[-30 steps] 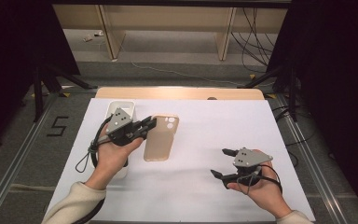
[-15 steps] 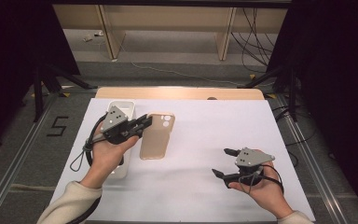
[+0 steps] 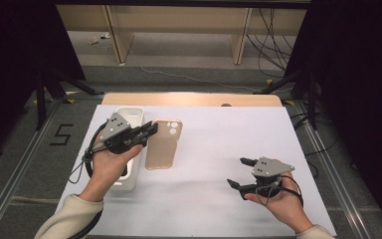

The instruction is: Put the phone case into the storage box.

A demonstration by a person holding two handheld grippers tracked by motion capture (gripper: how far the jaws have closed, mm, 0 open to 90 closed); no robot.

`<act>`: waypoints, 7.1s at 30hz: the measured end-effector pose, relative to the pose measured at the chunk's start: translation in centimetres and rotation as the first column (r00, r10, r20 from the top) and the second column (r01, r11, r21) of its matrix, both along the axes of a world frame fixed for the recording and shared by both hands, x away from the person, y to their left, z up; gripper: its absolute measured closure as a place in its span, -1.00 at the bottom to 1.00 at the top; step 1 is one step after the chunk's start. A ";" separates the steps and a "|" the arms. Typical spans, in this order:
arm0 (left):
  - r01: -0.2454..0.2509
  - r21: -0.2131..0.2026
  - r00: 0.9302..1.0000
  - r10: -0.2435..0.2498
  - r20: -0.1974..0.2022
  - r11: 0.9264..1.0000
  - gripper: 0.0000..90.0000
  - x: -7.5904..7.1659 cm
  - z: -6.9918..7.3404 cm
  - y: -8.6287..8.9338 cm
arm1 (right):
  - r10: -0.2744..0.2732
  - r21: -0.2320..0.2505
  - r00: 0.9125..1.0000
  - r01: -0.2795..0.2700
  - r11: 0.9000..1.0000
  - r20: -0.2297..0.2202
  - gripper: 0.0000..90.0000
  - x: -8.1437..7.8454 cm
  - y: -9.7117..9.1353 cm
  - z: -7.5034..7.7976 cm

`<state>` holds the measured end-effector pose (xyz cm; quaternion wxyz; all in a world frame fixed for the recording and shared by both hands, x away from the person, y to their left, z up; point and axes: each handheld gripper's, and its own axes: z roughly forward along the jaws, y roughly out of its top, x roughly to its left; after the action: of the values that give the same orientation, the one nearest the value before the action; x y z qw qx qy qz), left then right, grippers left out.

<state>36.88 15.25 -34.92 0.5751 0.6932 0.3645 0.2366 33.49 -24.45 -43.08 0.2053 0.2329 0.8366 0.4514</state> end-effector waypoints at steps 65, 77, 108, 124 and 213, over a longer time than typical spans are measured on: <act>-0.068 0.012 0.995 0.067 0.067 0.998 0.81 0.9 3.1 4.8 | -0.007 0.017 1.000 0.007 1.000 -0.007 -0.51 0.1 0.0 -0.1; -0.070 0.021 0.995 0.068 0.074 0.997 0.81 1.3 3.1 5.3 | -0.007 0.017 1.000 0.007 1.000 -0.007 -0.51 0.1 0.0 -0.2; -0.082 0.034 0.993 0.079 0.087 0.996 0.81 2.1 3.5 6.4 | -0.010 0.017 1.000 0.010 1.000 -0.007 -0.51 0.2 0.0 -0.2; -0.106 0.042 0.991 0.102 0.082 0.994 0.81 2.8 3.4 7.2 | -0.011 0.017 1.000 0.011 1.000 -0.007 -0.51 0.2 0.0 -0.2; -0.140 0.106 0.979 0.122 0.162 0.985 0.81 7.4 2.6 9.0 | -0.013 0.023 1.000 0.013 1.000 -0.007 -0.51 0.3 -0.1 -0.3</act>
<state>44.24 24.26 -32.27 0.5435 0.6795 0.3491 0.3480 33.75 -24.53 -43.39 0.2025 0.2424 0.8304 0.4590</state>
